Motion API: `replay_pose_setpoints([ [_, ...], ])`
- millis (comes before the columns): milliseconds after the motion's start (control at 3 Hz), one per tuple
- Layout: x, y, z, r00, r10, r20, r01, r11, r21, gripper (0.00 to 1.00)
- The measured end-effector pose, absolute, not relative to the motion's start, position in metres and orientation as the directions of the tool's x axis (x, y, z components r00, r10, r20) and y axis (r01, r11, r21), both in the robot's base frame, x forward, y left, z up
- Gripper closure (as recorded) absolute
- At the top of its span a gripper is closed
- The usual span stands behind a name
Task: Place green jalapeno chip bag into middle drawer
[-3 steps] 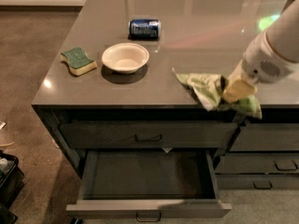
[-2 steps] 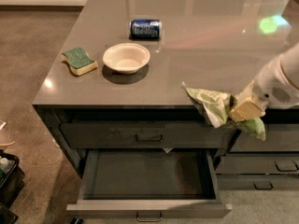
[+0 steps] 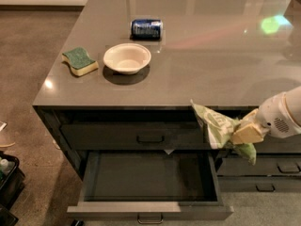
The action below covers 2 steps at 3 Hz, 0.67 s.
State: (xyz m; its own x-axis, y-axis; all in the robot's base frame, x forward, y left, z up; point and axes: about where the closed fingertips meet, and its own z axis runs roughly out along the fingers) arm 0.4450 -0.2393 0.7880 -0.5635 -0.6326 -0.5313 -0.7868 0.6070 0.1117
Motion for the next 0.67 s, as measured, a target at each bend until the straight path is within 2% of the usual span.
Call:
replay_pose_setpoints([
  [667,0.4441,-0.2299,0.7900,-0.543,-0.648,-0.534,-0.802,0.588,0.102,1.00],
])
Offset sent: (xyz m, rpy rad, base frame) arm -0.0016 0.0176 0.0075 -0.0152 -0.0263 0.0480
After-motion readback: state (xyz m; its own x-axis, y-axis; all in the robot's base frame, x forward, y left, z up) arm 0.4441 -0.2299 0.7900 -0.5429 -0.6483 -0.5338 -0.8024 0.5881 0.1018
